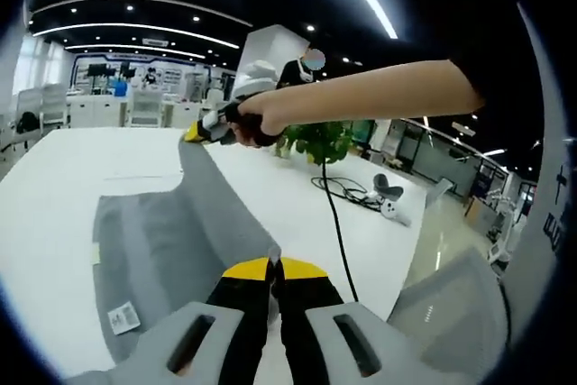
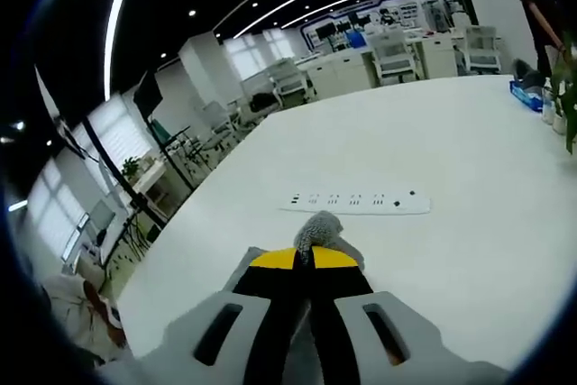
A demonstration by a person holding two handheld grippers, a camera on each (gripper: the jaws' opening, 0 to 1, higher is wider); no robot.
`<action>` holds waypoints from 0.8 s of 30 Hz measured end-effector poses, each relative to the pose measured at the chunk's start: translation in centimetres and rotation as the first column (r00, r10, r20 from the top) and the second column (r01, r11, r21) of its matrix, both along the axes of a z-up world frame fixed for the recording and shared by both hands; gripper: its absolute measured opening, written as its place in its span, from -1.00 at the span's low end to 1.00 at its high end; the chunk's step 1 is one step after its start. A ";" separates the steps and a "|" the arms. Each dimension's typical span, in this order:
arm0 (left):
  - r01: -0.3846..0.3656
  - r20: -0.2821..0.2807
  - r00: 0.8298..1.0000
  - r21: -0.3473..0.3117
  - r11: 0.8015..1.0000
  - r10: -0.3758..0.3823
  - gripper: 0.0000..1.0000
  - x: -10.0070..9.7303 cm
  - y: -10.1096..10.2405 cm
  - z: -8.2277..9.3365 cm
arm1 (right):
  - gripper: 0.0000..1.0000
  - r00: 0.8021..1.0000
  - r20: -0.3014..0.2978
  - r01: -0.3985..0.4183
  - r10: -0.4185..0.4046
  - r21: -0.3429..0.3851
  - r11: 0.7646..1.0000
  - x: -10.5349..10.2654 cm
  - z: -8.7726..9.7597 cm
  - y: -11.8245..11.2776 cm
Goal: Fold the towel on the table until its edges align and the towel forms a compact rectangular stack.
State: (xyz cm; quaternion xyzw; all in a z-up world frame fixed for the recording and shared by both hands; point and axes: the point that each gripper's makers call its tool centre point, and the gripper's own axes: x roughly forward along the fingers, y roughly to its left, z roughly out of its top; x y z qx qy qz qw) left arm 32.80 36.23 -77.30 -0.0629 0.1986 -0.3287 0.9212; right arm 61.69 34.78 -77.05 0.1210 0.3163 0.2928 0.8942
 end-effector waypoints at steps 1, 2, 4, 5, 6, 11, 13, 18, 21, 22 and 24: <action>-0.012 0.000 1.000 -0.005 1.000 0.012 -0.96 0.0 0.4 0.0 | -0.97 1.000 -0.002 0.000 0.000 0.003 1.000 0.0 0.1 0.3; -0.030 0.000 1.000 -0.020 0.999 0.030 -0.96 0.0 0.9 0.1 | -0.97 1.000 -0.001 -0.001 0.001 0.006 1.000 -0.1 0.2 0.7; -0.058 0.002 0.998 -0.019 0.998 0.058 -0.96 0.0 1.7 0.0 | -0.97 1.000 0.003 -0.008 0.008 0.009 1.000 -0.2 0.3 1.6; -0.067 0.002 0.998 -0.014 0.998 0.067 -0.95 0.0 2.1 0.0 | -0.97 1.000 0.003 -0.011 0.011 0.010 1.000 -0.3 0.3 2.1; -0.074 0.001 0.997 -0.012 0.997 0.074 -0.95 0.0 2.4 -0.1 | -0.97 1.000 0.003 -0.015 0.015 0.012 1.000 -0.3 0.3 2.4; -0.160 -0.013 0.987 -0.017 0.987 0.160 -0.95 0.1 4.6 -0.4 | -0.98 0.999 0.031 -0.012 0.012 0.016 1.000 -0.3 0.5 3.9; -0.191 -0.017 0.982 -0.034 0.981 0.191 -0.95 0.0 5.3 -0.3 | -0.97 0.999 0.033 -0.017 0.016 0.029 0.999 -0.3 0.6 4.7; -0.248 -0.050 0.968 -0.028 0.968 0.247 -0.95 -0.3 6.8 -1.1 | -0.97 0.998 0.040 -0.055 0.054 0.022 0.998 -0.5 0.4 6.6; -0.277 -0.072 0.959 -0.028 0.961 0.274 -0.95 -0.4 7.8 -1.9 | -0.97 0.997 0.034 -0.067 0.066 0.019 0.998 -0.7 -0.2 7.6; -0.288 -0.083 0.955 -0.033 0.957 0.285 -0.95 -0.5 8.2 -2.2 | -0.97 0.997 0.032 -0.071 0.071 0.016 0.997 -0.7 -0.5 8.0; -0.313 -0.111 0.945 -0.042 0.949 0.306 -0.95 -0.6 8.8 -2.8 | -0.97 0.996 0.028 -0.081 0.081 0.006 0.997 -0.8 -1.0 8.6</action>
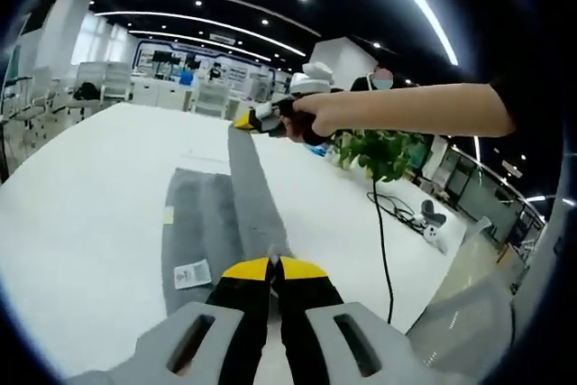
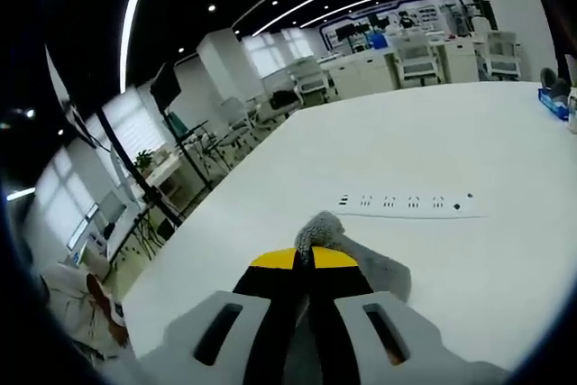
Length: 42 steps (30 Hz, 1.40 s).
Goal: Fold the towel on the table until its edges align and the towel forms a compact rectangular stack.
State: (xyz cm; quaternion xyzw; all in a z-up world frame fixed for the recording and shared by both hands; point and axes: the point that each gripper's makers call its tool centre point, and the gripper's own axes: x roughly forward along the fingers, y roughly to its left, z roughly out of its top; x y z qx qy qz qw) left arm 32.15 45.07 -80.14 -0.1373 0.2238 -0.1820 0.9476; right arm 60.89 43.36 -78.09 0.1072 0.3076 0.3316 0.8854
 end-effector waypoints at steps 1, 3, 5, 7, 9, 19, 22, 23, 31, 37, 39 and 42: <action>-0.007 -0.005 1.000 -0.004 1.000 0.007 -0.95 0.0 0.2 -0.2 | -0.97 1.000 0.000 -0.002 0.002 -0.004 1.000 0.0 -0.2 0.2; -0.023 -0.021 1.000 -0.021 1.000 0.023 -0.95 -0.1 0.7 -0.7 | -0.97 1.000 -0.007 -0.003 0.002 -0.006 1.000 0.0 -0.7 0.5; -0.035 -0.035 0.999 -0.032 0.999 0.034 -0.95 0.0 1.4 -1.8 | -0.97 1.000 -0.013 -0.004 0.004 -0.007 1.000 0.1 -1.1 1.0; -0.050 -0.055 0.997 -0.032 0.998 0.048 -0.95 0.1 1.9 -2.7 | -0.97 1.000 -0.010 -0.014 0.014 -0.024 1.000 0.1 -1.6 1.3; -0.065 -0.076 0.995 -0.039 0.997 0.062 -0.95 0.2 2.5 -3.4 | -0.97 1.000 -0.004 -0.021 0.020 -0.059 0.998 0.2 -2.4 1.4; -0.135 -0.194 0.973 -0.054 0.989 0.122 -0.94 -0.2 4.1 -6.4 | -0.96 0.999 -0.028 -0.018 0.016 -0.088 0.996 0.6 -5.6 3.4; -0.151 -0.209 0.969 -0.060 0.987 0.136 -0.94 -0.3 4.6 -6.9 | -0.96 0.999 -0.030 -0.025 0.022 -0.088 0.996 0.6 -6.2 4.3; -0.158 -0.220 0.965 -0.060 0.986 0.142 -0.94 -0.3 4.8 -7.2 | -0.96 0.999 -0.030 -0.029 0.027 -0.092 0.995 0.6 -6.5 4.7; -0.171 -0.251 0.957 -0.074 0.982 0.148 -0.94 -0.1 5.3 -8.4 | -0.95 0.998 -0.042 -0.051 0.046 -0.123 0.991 1.1 -8.6 5.6; -0.200 -0.293 0.941 -0.090 0.976 0.166 -0.94 -0.3 5.6 -9.7 | -0.94 0.996 -0.051 -0.076 0.069 -0.135 0.988 1.4 -10.0 6.4; -0.198 -0.300 0.940 -0.091 0.976 0.163 -0.94 -0.4 5.7 -10.1 | -0.93 0.995 -0.048 -0.088 0.082 -0.146 0.985 1.5 -10.3 6.8; -0.199 -0.306 0.938 -0.091 0.976 0.163 -0.94 -0.4 5.7 -10.0 | -0.92 0.995 -0.031 -0.098 0.094 -0.144 0.985 1.6 -10.3 7.3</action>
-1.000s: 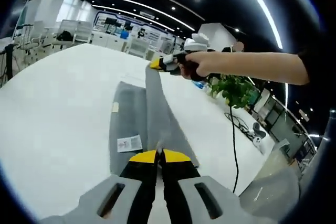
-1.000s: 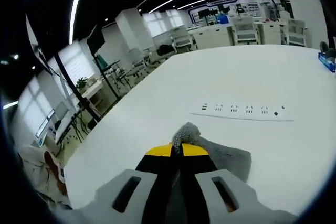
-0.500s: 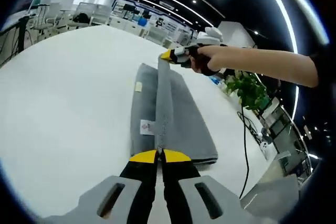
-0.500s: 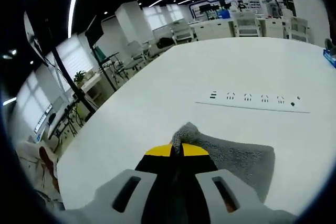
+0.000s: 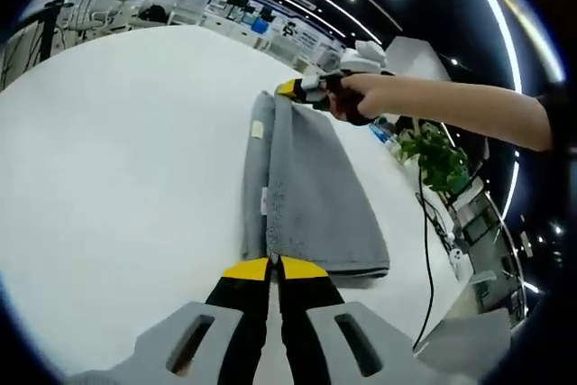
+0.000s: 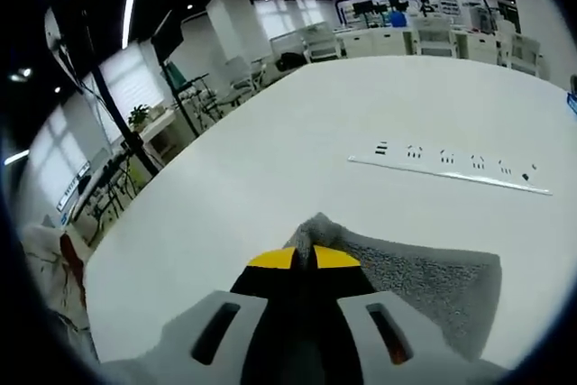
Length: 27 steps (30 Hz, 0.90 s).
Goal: Fold the towel on the table until its edges align and the towel forms a compact rectangular stack.
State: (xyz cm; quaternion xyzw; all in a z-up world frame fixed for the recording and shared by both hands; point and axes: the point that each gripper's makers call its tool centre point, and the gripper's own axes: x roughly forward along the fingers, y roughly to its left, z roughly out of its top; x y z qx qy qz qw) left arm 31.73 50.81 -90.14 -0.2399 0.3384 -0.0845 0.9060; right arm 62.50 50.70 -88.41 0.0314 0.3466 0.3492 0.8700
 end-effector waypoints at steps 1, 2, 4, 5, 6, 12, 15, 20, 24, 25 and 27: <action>-0.001 -0.005 1.000 -0.001 1.000 0.001 -0.94 0.0 0.0 -0.1 | -0.91 1.000 0.010 -0.008 0.008 0.004 1.000 0.1 0.1 0.3; -0.001 -0.006 1.000 -0.001 1.000 0.001 -0.94 0.0 0.1 -0.2 | -0.90 1.000 0.020 -0.013 0.013 0.007 1.000 0.2 0.2 0.5; -0.002 -0.011 1.000 -0.010 1.000 0.002 -0.94 0.0 0.1 -0.7 | -0.89 0.999 0.030 -0.034 0.034 -0.007 0.999 0.2 0.2 0.9; -0.004 -0.012 1.000 -0.011 1.000 0.004 -0.94 0.0 0.2 -0.9 | -0.87 0.998 0.039 -0.047 0.048 -0.024 0.999 0.3 0.2 1.0; -0.005 -0.014 1.000 -0.014 1.000 0.004 -0.94 0.0 0.2 -1.0 | -0.85 0.996 0.063 -0.064 0.067 -0.049 0.997 0.3 0.3 1.1; 0.007 -0.017 1.000 -0.007 1.000 -0.007 -0.94 0.1 0.2 -1.5 | -0.73 0.991 0.088 -0.094 0.097 -0.045 0.995 1.1 0.6 1.6; 0.037 -0.015 0.999 0.020 0.999 -0.037 -0.92 0.2 0.2 -1.6 | -0.68 0.992 0.078 -0.098 0.102 -0.059 0.993 1.2 0.3 1.2; 0.081 0.040 0.996 -0.011 0.997 -0.081 -0.61 0.3 -1.1 -0.1 | -0.55 0.994 0.060 -0.085 0.090 -0.079 0.993 0.9 0.3 -0.1; 0.116 0.063 0.991 0.072 0.991 -0.121 -0.44 0.2 -1.2 0.6 | -0.40 0.997 0.044 -0.058 0.065 -0.144 0.988 0.6 0.3 -2.6; 0.117 0.063 0.990 0.077 0.990 -0.122 -0.39 0.2 -1.3 0.7 | -0.40 0.997 0.045 -0.052 0.059 -0.145 0.988 0.6 0.5 -3.1; 0.108 0.069 0.991 0.076 0.991 -0.113 -0.34 0.3 -1.3 1.2 | -0.40 0.998 0.049 -0.041 0.048 -0.146 0.988 0.6 0.7 -4.2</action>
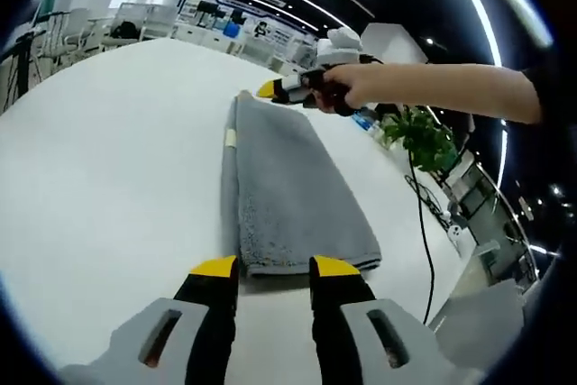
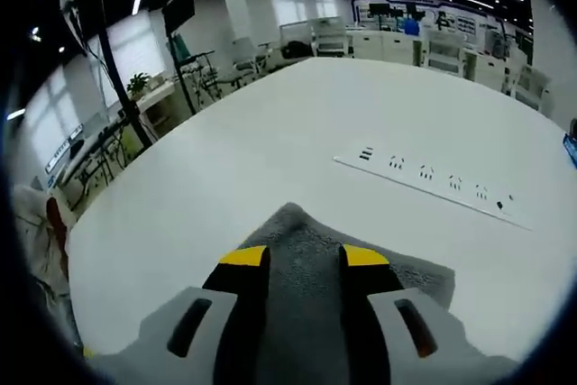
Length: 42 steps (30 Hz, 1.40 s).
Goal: Fold the towel on the table until its edges align and the towel forms a compact rectangular stack.
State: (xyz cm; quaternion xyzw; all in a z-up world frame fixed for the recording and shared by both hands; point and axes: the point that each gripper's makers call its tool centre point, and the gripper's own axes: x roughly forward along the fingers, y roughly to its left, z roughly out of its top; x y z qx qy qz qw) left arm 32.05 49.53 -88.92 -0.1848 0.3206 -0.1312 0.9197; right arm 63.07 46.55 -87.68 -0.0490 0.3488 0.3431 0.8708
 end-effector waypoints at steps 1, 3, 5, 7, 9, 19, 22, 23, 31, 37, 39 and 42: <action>-0.011 0.002 1.000 -0.008 1.000 0.011 -0.33 0.1 0.1 0.2 | -0.39 1.000 0.004 0.004 -0.004 -0.002 1.000 -0.3 0.2 -0.6; -0.017 0.007 1.000 -0.005 1.000 0.017 -0.32 0.1 0.4 0.0 | -0.38 1.000 0.005 0.014 -0.014 -0.011 1.000 -0.7 0.2 -1.8; -0.022 0.005 1.000 0.019 1.000 0.022 -0.29 0.2 0.9 0.2 | -0.37 0.999 0.002 0.032 -0.032 -0.016 0.999 -1.0 0.1 -3.0; -0.025 0.007 1.000 0.027 0.999 0.025 -0.26 0.3 1.2 0.3 | -0.34 0.998 0.003 0.065 -0.065 -0.025 0.998 -1.3 0.1 -4.3; -0.028 0.005 1.000 0.038 0.999 0.028 -0.26 0.4 1.8 0.5 | -0.33 0.997 0.002 0.080 -0.080 -0.021 0.997 -1.9 0.0 -5.4; 0.065 0.010 0.998 0.083 0.994 -0.066 -0.25 2.4 2.6 0.4 | -0.33 0.995 -0.019 0.100 -0.101 -0.050 0.994 -5.8 -1.3 -9.3; 0.107 0.003 0.994 0.094 0.990 -0.108 -0.24 3.3 2.5 0.4 | -0.33 0.993 -0.036 0.114 -0.116 -0.051 0.992 -7.0 -1.8 -10.4; 0.118 0.005 0.993 0.106 0.987 -0.120 -0.23 3.7 2.7 0.4 | -0.33 0.992 -0.038 0.114 -0.116 -0.052 0.992 -7.2 -1.8 -10.5; 0.188 0.010 0.981 0.182 0.965 -0.193 -0.24 7.9 2.9 0.5 | -0.34 0.992 -0.053 0.111 -0.114 -0.057 0.992 -10.4 -2.1 -11.9; 0.243 0.012 0.968 0.207 0.948 -0.251 -0.27 10.5 2.0 0.1 | -0.39 0.992 -0.065 0.107 -0.109 -0.031 0.994 -12.0 -1.8 -12.1; 0.270 0.006 0.961 0.204 0.941 -0.277 -0.34 11.6 1.9 -0.2 | -0.40 0.992 -0.071 0.106 -0.107 -0.027 0.994 -12.3 -2.0 -12.1; 0.274 0.001 0.959 0.231 0.934 -0.282 -0.33 13.4 2.6 -0.3 | -0.44 0.991 -0.079 0.105 -0.106 -0.017 0.994 -12.7 -2.3 -11.9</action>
